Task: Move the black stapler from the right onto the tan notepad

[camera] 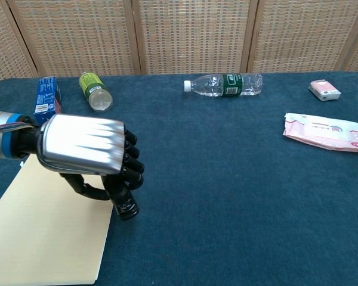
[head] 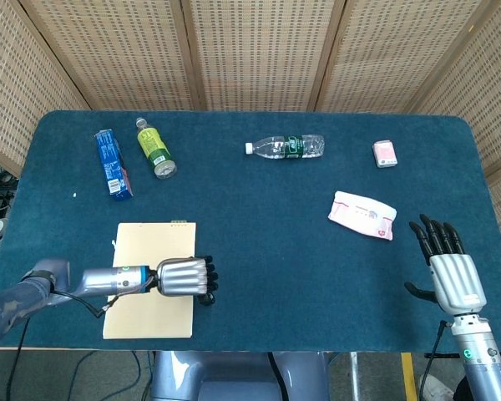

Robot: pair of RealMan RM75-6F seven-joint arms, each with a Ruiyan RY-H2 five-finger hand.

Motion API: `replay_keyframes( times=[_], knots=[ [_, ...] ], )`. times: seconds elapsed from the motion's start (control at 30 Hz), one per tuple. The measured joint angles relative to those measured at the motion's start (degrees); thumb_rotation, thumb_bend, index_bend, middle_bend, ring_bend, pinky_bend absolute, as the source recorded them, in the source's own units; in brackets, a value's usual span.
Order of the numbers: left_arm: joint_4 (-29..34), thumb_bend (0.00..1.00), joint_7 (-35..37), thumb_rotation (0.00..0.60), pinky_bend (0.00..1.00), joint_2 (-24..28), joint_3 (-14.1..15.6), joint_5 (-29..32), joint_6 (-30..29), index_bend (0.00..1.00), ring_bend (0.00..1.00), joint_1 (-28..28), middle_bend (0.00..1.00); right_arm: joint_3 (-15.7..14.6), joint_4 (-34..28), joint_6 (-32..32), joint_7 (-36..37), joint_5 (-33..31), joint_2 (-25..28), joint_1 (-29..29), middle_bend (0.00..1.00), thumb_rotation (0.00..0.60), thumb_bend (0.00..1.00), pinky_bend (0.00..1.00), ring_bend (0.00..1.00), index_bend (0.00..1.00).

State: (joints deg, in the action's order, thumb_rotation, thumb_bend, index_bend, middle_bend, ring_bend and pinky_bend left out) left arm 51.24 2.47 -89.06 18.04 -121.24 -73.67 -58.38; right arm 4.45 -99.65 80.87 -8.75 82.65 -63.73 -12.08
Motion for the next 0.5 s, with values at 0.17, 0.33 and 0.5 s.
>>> replay_keyframes(
  times=[0.17, 0.33, 0.5],
  knots=[
    [-2.59, 0.53, 1.10, 0.600, 0.54, 1.60, 1.58, 1.69, -3.40, 0.75, 0.55, 5.40, 0.52, -0.18, -0.62, 0.23, -0.85, 0.67, -0.08, 0.25, 0.00, 0.600, 0.00, 0.00, 0.00, 0.00],
    [-6.97, 0.53, 3.78, 0.600, 0.54, 1.85, 2.75, 3.63, -5.13, 0.75, 0.55, 10.32, 0.52, -0.57, -1.28, 0.49, -1.94, 1.71, -0.27, 0.51, 0.00, 0.600, 0.00, 0.00, 0.00, 0.00],
    [-9.36, 0.53, 6.47, 0.600, 0.54, 1.25, 2.89, 7.12, -3.17, 0.75, 0.55, 14.12, 0.52, -0.90, -1.84, 0.58, -2.97, 2.61, -0.56, 0.66, 0.00, 0.600, 0.00, 0.00, 0.00, 0.00]
  ],
)
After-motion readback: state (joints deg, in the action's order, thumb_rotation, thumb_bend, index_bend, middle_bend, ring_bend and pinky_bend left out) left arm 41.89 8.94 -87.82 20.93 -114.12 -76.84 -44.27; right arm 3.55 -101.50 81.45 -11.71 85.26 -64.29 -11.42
